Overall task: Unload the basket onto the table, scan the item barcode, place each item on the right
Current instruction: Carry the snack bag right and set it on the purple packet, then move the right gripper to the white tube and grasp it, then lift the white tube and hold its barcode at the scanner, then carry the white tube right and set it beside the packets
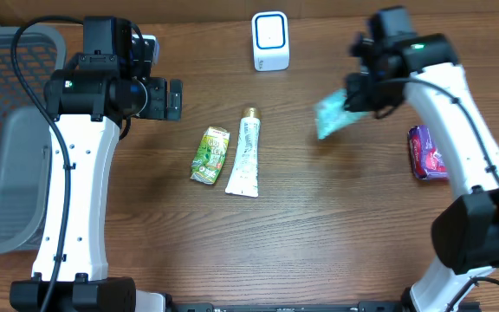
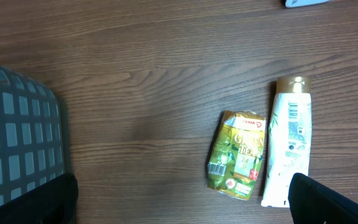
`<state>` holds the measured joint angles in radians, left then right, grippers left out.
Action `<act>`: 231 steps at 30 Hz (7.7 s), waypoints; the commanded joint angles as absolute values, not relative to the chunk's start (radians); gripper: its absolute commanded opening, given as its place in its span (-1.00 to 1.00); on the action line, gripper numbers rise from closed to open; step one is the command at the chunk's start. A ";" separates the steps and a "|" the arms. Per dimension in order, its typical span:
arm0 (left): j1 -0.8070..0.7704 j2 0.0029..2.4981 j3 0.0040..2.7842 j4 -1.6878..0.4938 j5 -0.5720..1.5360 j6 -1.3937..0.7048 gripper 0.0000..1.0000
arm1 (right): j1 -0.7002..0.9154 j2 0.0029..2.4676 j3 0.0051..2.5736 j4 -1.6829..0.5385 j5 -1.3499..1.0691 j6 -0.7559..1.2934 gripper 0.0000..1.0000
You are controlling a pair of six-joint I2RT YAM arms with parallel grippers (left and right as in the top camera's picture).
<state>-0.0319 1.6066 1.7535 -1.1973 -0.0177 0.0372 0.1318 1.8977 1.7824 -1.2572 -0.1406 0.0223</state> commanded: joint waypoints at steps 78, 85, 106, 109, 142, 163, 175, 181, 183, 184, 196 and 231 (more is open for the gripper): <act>-0.033 1.602 1.771 -1.200 -0.007 0.060 0.99 | 0.579 2.097 1.341 -0.462 -0.400 0.795 -0.10; -0.033 1.602 1.771 -1.200 -0.007 0.060 1.00 | 0.598 2.097 1.341 -0.480 -0.394 0.815 -0.92; -0.033 1.602 1.771 -1.200 -0.007 0.060 1.00 | 0.319 1.642 1.343 -0.625 -1.033 0.103 -0.93; -0.033 1.602 1.771 -1.200 -0.007 0.060 0.99 | 0.268 1.563 1.343 -0.676 -1.068 0.103 -0.93; -0.033 1.603 1.771 -1.200 -0.007 0.060 0.99 | 0.436 1.884 1.951 -0.683 0.414 0.039 -0.93; -0.033 1.603 1.771 -1.200 -0.007 0.060 0.99 | 0.488 2.347 1.951 0.001 0.735 -1.028 -0.93; -0.033 1.603 1.771 -1.200 -0.007 0.060 1.00 | 0.487 2.416 1.950 0.051 0.713 -1.055 -0.93; -0.032 1.603 1.771 -1.200 -0.007 0.060 0.99 | 0.486 2.425 1.950 0.051 0.714 -1.014 -0.93; -0.032 1.603 1.771 -1.200 -0.007 0.060 0.99 | 0.486 2.425 1.950 0.051 0.722 -1.014 -0.92; -0.032 1.603 1.771 -1.200 -0.007 0.060 0.99 | 0.488 2.425 1.950 0.052 0.732 -1.014 -0.93; -0.033 1.603 1.771 -1.200 -0.007 0.060 1.00 | 0.515 2.158 1.950 -0.366 0.768 -0.506 -0.93; -0.033 1.603 1.771 -1.200 -0.007 0.060 1.00 | 0.094 1.966 1.425 -1.092 0.410 0.621 -0.68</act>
